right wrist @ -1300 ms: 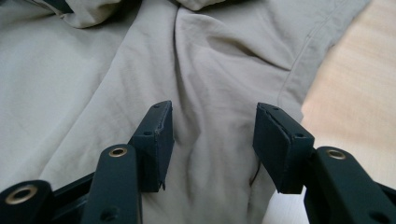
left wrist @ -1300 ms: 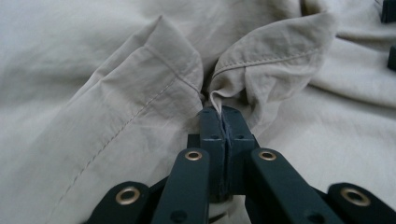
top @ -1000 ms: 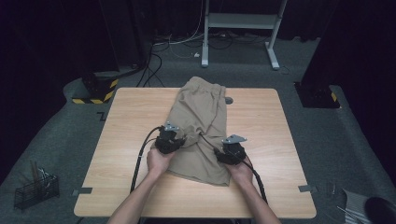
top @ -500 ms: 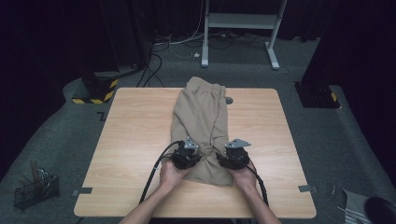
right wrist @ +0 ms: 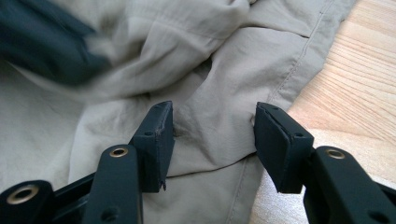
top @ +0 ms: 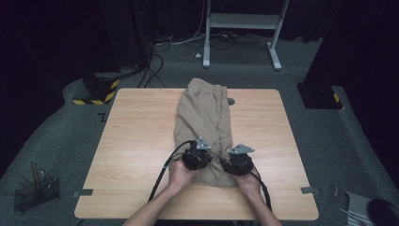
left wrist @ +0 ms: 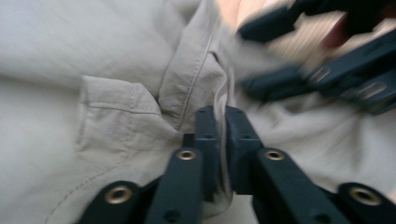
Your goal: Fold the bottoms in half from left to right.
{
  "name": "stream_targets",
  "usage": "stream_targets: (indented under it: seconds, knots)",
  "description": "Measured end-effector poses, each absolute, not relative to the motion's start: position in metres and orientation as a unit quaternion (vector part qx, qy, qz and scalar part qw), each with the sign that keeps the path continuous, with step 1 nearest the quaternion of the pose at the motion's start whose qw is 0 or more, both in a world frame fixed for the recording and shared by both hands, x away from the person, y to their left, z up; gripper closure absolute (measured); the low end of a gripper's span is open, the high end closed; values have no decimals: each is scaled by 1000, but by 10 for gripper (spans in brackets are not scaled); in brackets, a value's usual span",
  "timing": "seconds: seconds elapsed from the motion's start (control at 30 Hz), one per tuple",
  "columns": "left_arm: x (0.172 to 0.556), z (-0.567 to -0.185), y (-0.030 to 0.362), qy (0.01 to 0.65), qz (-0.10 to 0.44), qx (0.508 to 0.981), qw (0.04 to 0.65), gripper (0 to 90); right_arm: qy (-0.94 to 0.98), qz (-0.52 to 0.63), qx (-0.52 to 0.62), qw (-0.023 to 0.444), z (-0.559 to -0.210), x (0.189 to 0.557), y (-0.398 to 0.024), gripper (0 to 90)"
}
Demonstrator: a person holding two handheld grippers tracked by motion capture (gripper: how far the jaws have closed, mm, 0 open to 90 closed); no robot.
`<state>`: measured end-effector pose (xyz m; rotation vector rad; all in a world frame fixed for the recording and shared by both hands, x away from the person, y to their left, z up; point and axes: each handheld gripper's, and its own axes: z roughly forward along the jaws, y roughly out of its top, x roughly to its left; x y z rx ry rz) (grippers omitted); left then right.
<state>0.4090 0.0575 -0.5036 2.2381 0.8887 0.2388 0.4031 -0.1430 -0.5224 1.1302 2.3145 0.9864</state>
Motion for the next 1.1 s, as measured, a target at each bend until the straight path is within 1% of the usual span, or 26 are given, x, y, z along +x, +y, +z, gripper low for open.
stream_targets:
  seconds: [0.07,0.13,0.23,0.3,0.37,0.43,0.6,0.67,0.83,1.0,1.1]
  knots:
    - [401,-502,63,345,99,861,360,679,824,350,403,190,-522,403,-144,479]
    - [387,-493,71,341,122,856,369,587,825,348,404,190,-522,402,-145,475]
    - [365,-475,93,342,152,845,382,510,819,338,415,205,-519,400,-147,445]
    - [354,-465,110,355,169,833,389,468,810,346,424,209,-516,399,-151,440]
    - [346,-462,125,374,187,824,383,417,800,363,434,203,-509,397,-154,439]
    - [342,-468,140,401,200,813,372,378,795,374,432,205,-503,396,-153,435]
    - [343,-487,152,445,195,797,358,288,805,400,395,193,-487,393,-136,447]
    - [342,-492,152,462,211,792,339,221,809,407,381,185,-483,393,-127,452]
    - [338,-494,160,483,229,776,335,192,815,413,362,185,-478,396,-107,463]
    - [345,-504,169,506,213,769,328,174,824,411,345,181,-477,405,-86,488]
    - [350,-514,171,520,197,768,317,161,834,392,348,174,-486,413,-77,535]
